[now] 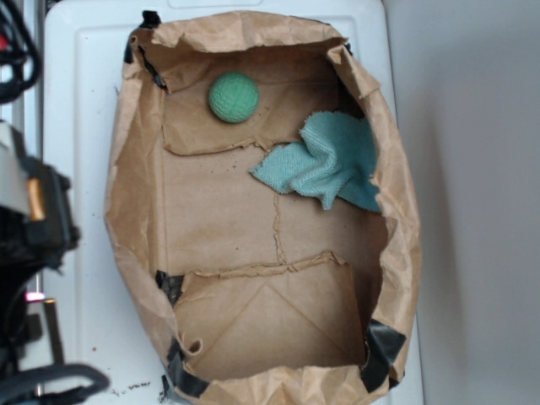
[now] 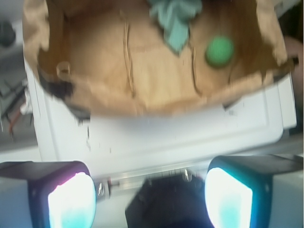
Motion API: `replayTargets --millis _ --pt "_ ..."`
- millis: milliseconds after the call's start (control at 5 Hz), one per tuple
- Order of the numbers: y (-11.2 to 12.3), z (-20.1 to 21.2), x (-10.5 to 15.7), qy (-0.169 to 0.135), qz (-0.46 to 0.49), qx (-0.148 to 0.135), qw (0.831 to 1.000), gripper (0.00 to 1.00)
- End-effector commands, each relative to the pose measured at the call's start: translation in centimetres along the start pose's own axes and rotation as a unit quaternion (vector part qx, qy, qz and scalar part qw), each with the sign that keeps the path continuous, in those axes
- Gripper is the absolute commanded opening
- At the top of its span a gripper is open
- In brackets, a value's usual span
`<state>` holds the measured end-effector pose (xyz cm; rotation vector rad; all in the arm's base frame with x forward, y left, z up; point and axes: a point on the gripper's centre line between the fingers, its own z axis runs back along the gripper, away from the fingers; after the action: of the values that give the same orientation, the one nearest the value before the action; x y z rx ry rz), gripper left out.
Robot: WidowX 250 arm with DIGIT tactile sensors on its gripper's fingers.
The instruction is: Grab the blue cloth.
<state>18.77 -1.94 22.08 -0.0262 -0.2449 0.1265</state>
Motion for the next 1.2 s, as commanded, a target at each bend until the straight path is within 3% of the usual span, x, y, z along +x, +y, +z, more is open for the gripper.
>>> replayTargets --millis 0,200,400,600,1000 --pt "1.1 -4.1 6.1 -0.049 -0.018 -0.003 0.999 1.00" --pt "1.7 -6.5 8.4 -0.037 -0.021 -0.009 0.999 1.00" --pt "1.9 -9.8 10.1 -0.077 -0.021 0.010 0.997 1.00" --pt "1.1 -13.1 11.0 -0.096 -0.027 0.012 0.995 1.00" --pt "1.2 -14.3 12.0 -0.094 -0.016 0.024 0.995 1.00"
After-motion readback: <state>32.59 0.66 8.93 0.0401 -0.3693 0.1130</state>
